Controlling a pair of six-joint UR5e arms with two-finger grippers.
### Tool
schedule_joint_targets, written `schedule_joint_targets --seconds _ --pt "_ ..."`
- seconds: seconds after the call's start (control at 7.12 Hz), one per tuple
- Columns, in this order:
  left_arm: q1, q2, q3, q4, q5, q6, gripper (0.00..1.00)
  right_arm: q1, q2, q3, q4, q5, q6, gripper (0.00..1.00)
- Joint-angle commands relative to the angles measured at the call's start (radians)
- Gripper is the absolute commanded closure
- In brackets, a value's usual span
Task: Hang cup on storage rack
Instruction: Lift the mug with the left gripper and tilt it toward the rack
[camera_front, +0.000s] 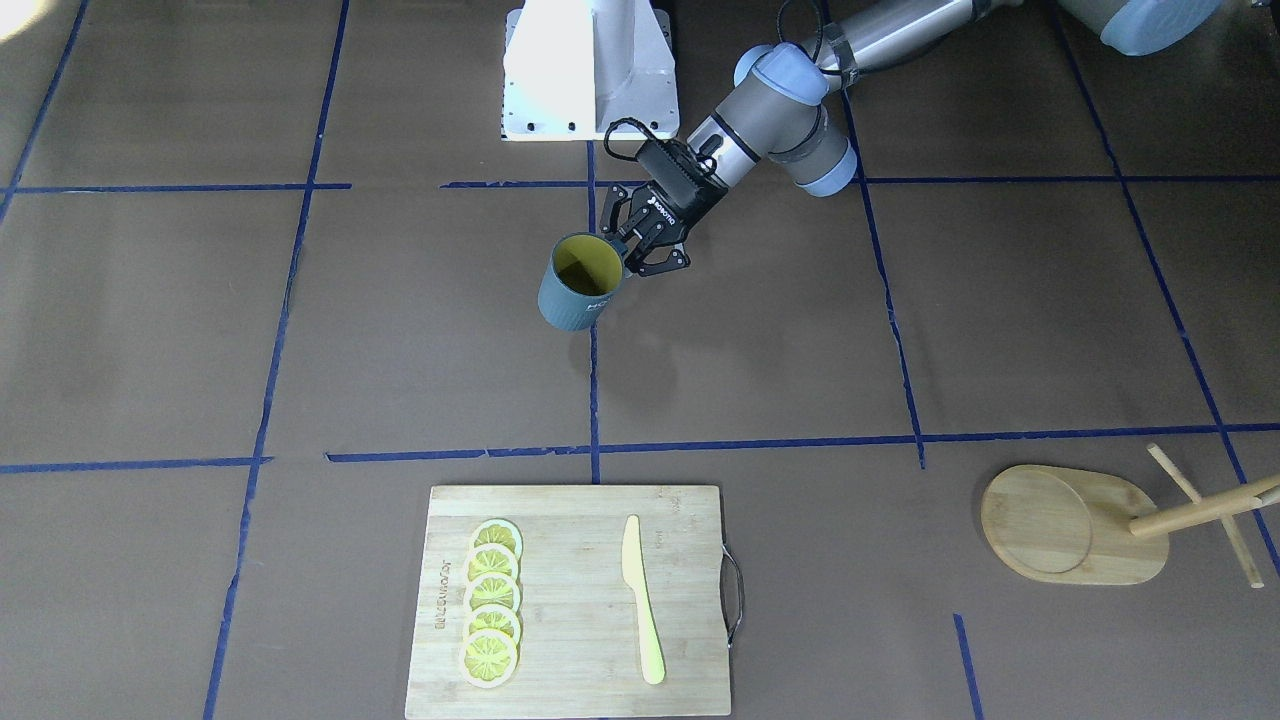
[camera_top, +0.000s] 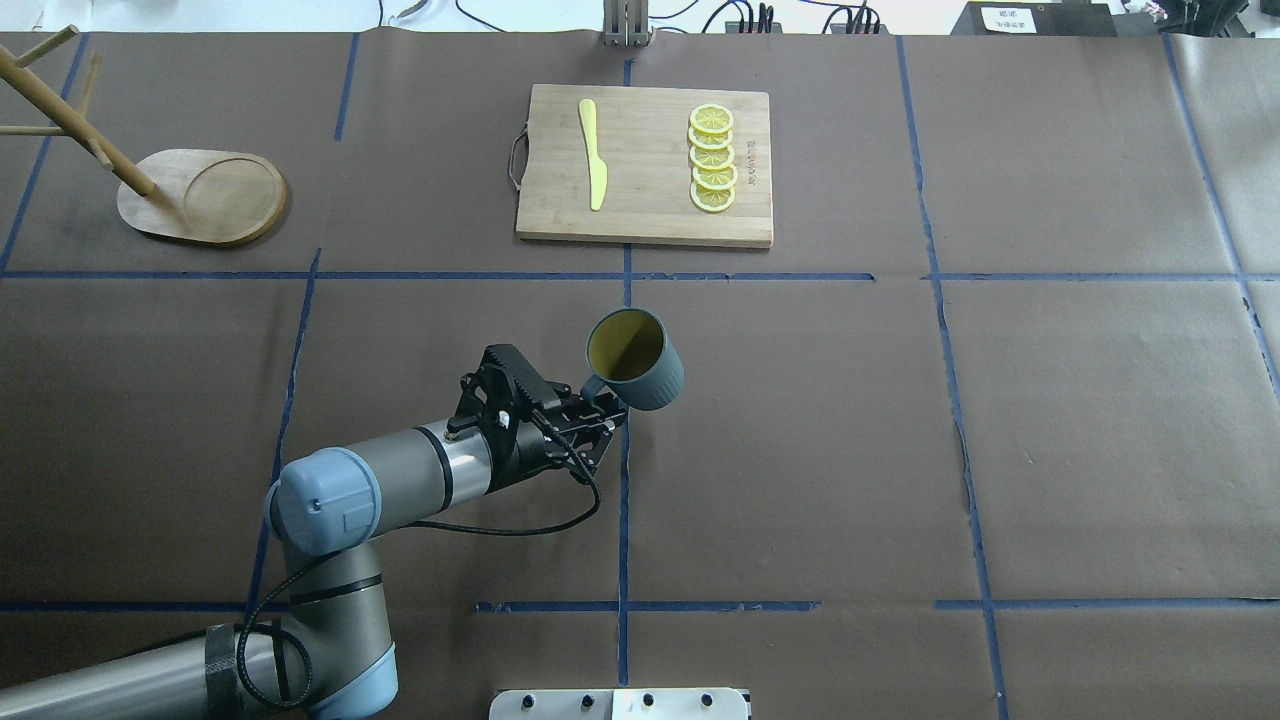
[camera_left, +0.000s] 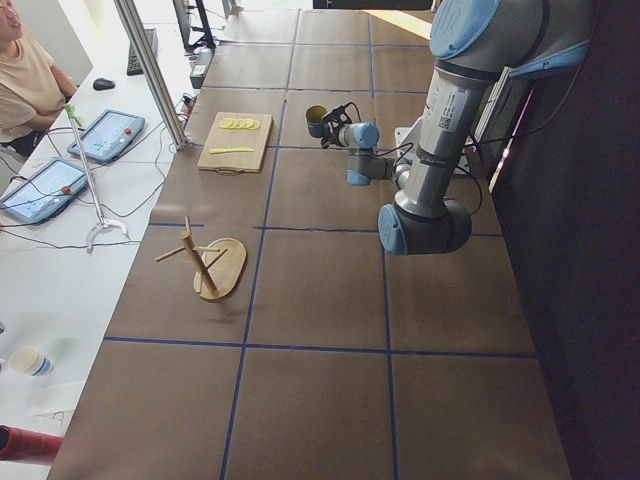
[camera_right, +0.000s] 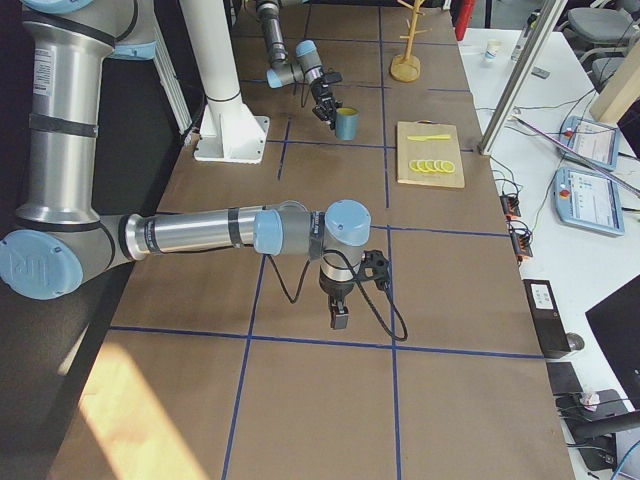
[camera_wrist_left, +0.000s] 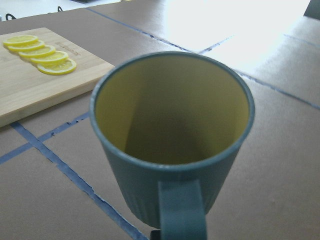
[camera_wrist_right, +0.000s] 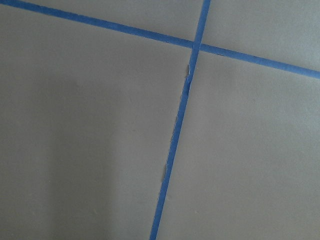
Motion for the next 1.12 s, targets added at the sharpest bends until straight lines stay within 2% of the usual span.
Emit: schedule_joint_targets --seconds 0.0,0.56,0.7,0.98 --pt "-0.077 0.007 -0.037 -0.006 -0.001 -0.308 1.00 0.000 0.000 0.000 0.000 0.000 0.000 0.00" --pt "-0.235 0.002 -0.063 -0.067 -0.028 -1.231 1.00 0.000 0.000 0.000 0.000 0.000 -0.002 0.00" --pt "-0.293 0.005 -0.062 -0.145 -0.040 -1.434 1.00 0.000 0.000 0.000 0.002 0.000 -0.003 0.00" --pt "-0.423 0.010 -0.058 -0.205 -0.041 -1.795 1.00 0.000 0.000 0.002 0.002 -0.002 -0.003 0.00"
